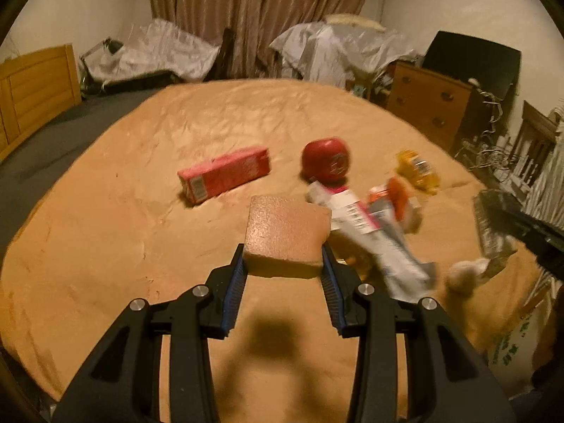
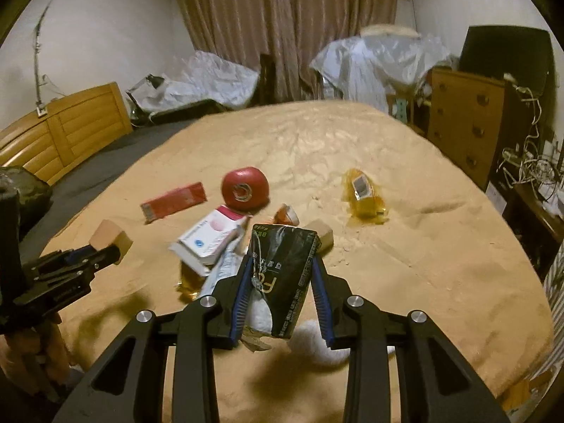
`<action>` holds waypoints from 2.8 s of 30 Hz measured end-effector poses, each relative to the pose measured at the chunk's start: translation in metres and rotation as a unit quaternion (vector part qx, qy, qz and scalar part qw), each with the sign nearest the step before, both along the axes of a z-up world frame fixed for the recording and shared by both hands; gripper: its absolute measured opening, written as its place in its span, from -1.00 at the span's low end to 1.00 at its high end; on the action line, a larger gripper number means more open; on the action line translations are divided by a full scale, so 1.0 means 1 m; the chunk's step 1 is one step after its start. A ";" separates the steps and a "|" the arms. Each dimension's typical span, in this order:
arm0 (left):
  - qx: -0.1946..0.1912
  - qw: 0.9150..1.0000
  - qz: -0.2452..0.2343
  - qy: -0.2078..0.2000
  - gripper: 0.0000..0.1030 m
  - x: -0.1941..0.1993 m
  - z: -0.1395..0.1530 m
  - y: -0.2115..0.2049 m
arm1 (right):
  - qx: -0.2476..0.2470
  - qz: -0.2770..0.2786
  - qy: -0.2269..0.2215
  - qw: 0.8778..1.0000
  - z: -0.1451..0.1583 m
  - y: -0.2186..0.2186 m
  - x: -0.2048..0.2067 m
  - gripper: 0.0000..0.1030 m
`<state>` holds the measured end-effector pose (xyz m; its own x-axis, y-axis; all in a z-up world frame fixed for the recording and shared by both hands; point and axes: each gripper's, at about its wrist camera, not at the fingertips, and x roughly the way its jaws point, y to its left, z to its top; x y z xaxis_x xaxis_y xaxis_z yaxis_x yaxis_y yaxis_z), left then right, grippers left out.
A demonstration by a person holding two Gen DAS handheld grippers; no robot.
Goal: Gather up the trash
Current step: 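Carry the sponge and black packet to the white bucket and release them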
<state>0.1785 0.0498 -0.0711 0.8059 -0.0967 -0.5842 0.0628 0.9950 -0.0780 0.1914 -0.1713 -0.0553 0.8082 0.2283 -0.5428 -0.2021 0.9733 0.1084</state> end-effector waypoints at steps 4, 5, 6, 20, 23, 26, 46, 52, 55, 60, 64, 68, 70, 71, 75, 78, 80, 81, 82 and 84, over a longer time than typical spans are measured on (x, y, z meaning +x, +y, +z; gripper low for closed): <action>0.008 0.999 -0.009 -0.037 -0.25 -0.032 0.025 -0.019 | -0.005 0.000 -0.024 1.000 0.013 0.003 -0.036 -0.33; 0.008 0.999 -0.010 -0.044 -0.25 -0.037 0.029 -0.022 | -0.010 -0.002 -0.036 0.999 0.018 0.005 -0.048 -0.33; 0.008 0.999 -0.010 -0.051 -0.25 -0.044 0.034 -0.025 | -0.012 -0.003 -0.043 0.999 0.022 0.006 -0.055 -0.33; 0.017 0.992 -0.015 -0.124 -0.24 -0.096 0.070 -0.053 | -0.032 -0.023 -0.121 0.992 0.066 0.011 -0.150 -0.33; 0.016 0.992 -0.015 -0.127 -0.24 -0.100 0.071 -0.055 | -0.030 -0.026 -0.126 0.991 0.071 0.008 -0.157 -0.33; 0.020 0.990 -0.012 -0.136 -0.24 -0.103 0.072 -0.056 | -0.031 -0.028 -0.133 0.990 0.073 0.007 -0.159 -0.33; 0.017 0.988 -0.055 -0.143 -0.24 -0.099 0.087 -0.098 | -0.028 -0.053 -0.127 0.990 0.088 -0.025 -0.159 -0.33; 0.015 0.984 -0.093 -0.152 -0.24 -0.100 0.092 -0.136 | -0.039 -0.090 -0.137 0.986 0.101 -0.071 -0.175 -0.33; 0.013 0.982 -0.117 -0.150 -0.24 -0.101 0.092 -0.158 | -0.041 -0.108 -0.134 0.984 0.105 -0.097 -0.183 -0.33; 0.012 0.976 -0.170 -0.136 -0.24 -0.099 0.088 -0.208 | -0.044 -0.144 -0.120 0.981 0.111 -0.153 -0.203 -0.33; 0.008 0.969 -0.219 -0.116 -0.24 -0.098 0.083 -0.254 | -0.045 -0.179 -0.099 0.978 0.111 -0.206 -0.223 -0.33; 0.007 0.958 -0.269 -0.095 -0.23 -0.101 0.078 -0.301 | -0.047 -0.223 -0.062 0.972 0.107 -0.272 -0.243 -0.33; 0.009 0.952 -0.294 -0.081 -0.23 -0.105 0.073 -0.325 | -0.052 -0.241 -0.041 0.968 0.101 -0.299 -0.249 -0.33; 0.009 0.949 -0.307 -0.071 -0.23 -0.105 0.071 -0.338 | -0.052 -0.249 -0.032 0.967 0.098 -0.313 -0.253 -0.33; 0.012 0.936 -0.349 -0.039 -0.23 -0.110 0.062 -0.382 | -0.041 -0.284 0.013 0.958 0.081 -0.369 -0.274 -0.33; 0.014 0.925 -0.380 -0.013 -0.23 -0.116 0.055 -0.410 | -0.026 -0.303 0.045 0.951 0.068 -0.404 -0.285 -0.33; 0.015 0.918 -0.397 0.001 -0.23 -0.120 0.051 -0.429 | -0.025 -0.315 0.067 0.946 0.060 -0.423 -0.294 -0.33; 0.019 0.912 -0.410 0.013 -0.23 -0.122 0.048 -0.440 | -0.020 -0.320 0.085 0.943 0.055 -0.437 -0.301 -0.33; 0.023 0.908 -0.417 0.019 -0.22 -0.125 0.047 -0.444 | -0.015 -0.321 0.095 0.942 0.052 -0.443 -0.305 -0.33; 0.032 0.901 -0.431 0.031 -0.22 -0.128 0.044 -0.456 | -0.007 -0.323 0.118 0.939 0.049 -0.457 -0.313 -0.33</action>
<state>0.0503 -0.4059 -0.0273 0.4125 -0.6358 -0.6524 0.8124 0.5808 -0.0524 -0.1217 -0.6285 -0.0067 0.6319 -0.2759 -0.7242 0.4592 0.8861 0.0631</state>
